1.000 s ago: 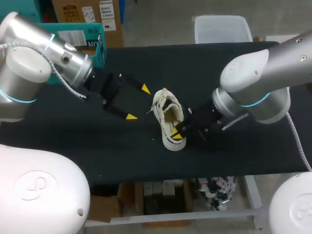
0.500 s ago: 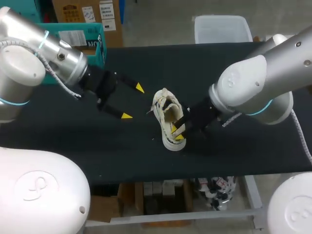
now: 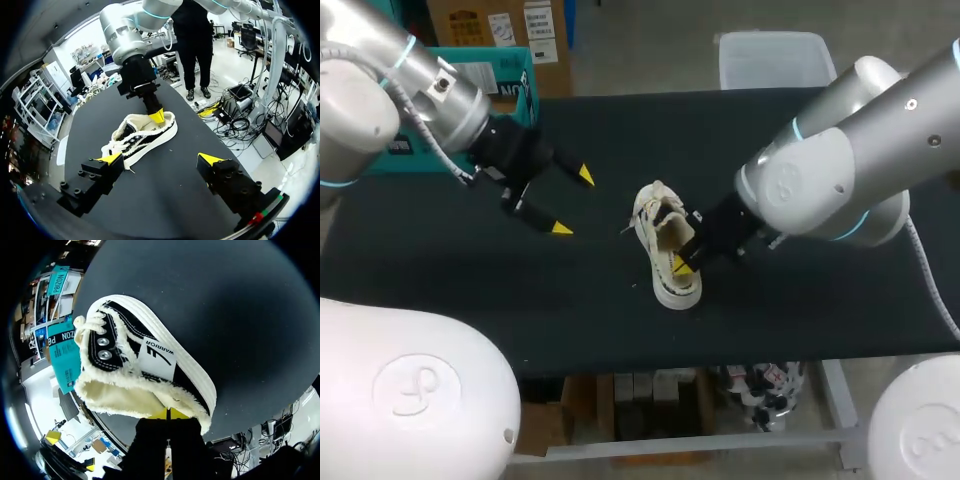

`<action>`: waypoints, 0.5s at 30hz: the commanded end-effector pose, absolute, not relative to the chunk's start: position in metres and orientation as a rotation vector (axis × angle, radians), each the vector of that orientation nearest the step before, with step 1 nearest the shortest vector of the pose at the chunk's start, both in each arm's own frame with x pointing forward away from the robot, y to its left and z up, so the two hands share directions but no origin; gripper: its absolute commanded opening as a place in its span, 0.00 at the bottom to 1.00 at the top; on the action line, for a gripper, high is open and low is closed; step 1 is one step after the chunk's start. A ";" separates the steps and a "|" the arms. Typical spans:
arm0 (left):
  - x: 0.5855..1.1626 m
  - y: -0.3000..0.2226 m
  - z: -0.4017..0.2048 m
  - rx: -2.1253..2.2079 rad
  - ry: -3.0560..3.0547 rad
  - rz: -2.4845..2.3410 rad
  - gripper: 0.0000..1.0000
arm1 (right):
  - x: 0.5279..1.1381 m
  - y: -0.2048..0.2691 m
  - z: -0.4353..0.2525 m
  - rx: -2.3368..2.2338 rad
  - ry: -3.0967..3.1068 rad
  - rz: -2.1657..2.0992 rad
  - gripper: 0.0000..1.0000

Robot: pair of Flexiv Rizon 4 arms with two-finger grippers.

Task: Open the shoe tongue, take the insole out of the shoe, put the insole back into the shoe, and pack the shoe into the shoebox

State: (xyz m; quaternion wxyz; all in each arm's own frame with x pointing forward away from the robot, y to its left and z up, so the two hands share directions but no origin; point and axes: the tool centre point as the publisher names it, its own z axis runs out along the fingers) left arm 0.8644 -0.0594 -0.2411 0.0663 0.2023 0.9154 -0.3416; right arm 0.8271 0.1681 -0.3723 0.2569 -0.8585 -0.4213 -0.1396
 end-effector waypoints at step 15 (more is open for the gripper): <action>0.839 -0.053 -0.212 0.631 2.767 -0.293 1.00 | 0.830 0.167 -0.400 -2.380 -1.248 -0.476 0.00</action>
